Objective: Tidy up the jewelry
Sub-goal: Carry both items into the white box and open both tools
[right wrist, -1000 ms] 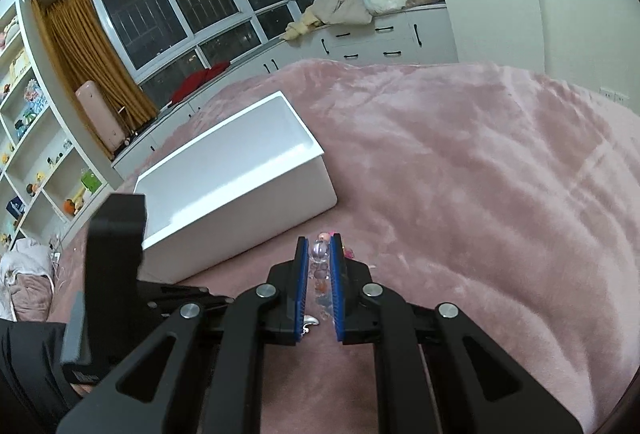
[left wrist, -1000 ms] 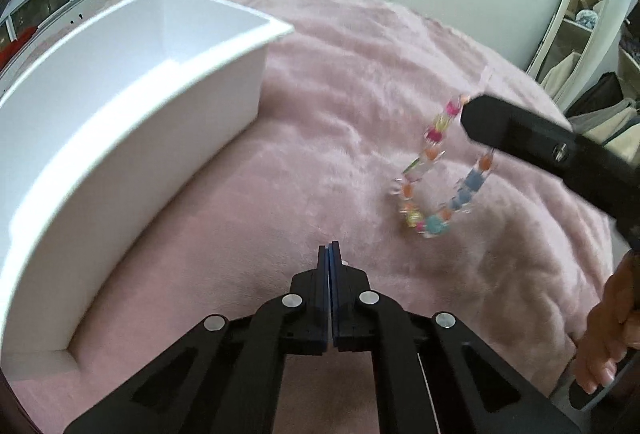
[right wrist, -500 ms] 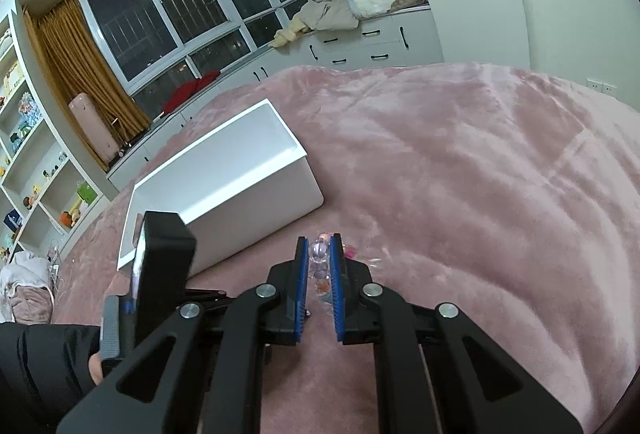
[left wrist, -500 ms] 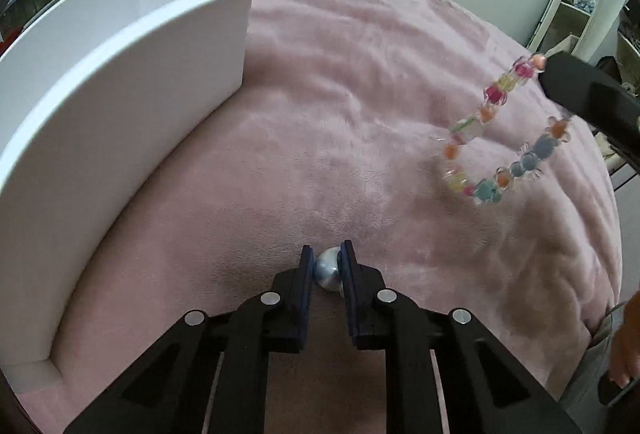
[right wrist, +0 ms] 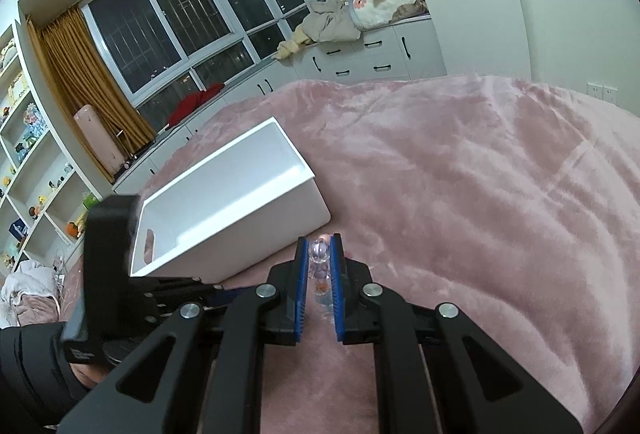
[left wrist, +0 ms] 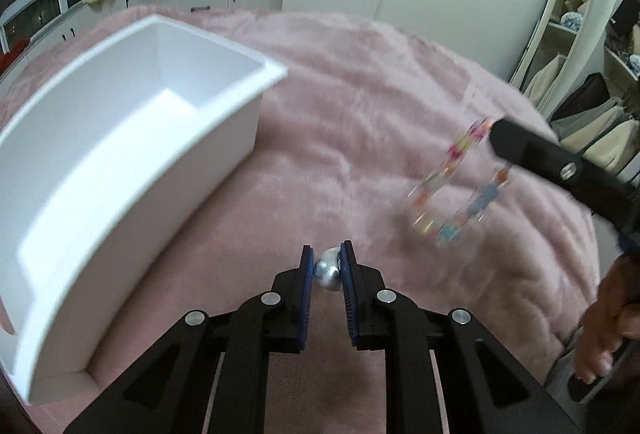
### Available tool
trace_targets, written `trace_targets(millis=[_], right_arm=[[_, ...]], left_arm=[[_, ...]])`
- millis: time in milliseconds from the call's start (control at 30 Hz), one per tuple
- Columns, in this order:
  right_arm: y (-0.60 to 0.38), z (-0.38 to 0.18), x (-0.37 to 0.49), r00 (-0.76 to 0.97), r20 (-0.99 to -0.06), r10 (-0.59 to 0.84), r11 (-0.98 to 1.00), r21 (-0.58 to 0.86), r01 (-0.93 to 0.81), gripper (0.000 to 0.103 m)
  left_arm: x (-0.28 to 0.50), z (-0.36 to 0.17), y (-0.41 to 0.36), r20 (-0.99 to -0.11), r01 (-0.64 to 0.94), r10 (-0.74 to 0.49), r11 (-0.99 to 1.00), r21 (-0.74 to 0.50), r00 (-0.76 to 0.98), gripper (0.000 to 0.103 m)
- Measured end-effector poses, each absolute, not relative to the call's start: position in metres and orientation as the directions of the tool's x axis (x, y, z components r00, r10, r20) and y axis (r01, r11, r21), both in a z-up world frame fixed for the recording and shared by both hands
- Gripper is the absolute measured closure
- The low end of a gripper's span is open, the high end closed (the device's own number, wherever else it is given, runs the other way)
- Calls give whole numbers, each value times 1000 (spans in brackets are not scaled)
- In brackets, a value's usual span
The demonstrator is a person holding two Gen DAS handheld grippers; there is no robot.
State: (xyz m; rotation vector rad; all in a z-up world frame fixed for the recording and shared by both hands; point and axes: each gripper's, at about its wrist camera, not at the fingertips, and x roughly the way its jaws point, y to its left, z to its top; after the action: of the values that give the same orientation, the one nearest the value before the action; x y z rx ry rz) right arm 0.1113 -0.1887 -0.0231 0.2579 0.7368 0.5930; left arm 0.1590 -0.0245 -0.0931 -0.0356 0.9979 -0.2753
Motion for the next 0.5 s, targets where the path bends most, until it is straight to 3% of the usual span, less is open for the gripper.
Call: trace_targets(millis=[500], right_arm=[[-147,29,138,616,-536,578,813,314,-489,92]], left_arm=[[164,-7,23,-739,139,-149,987,-75,657,84]])
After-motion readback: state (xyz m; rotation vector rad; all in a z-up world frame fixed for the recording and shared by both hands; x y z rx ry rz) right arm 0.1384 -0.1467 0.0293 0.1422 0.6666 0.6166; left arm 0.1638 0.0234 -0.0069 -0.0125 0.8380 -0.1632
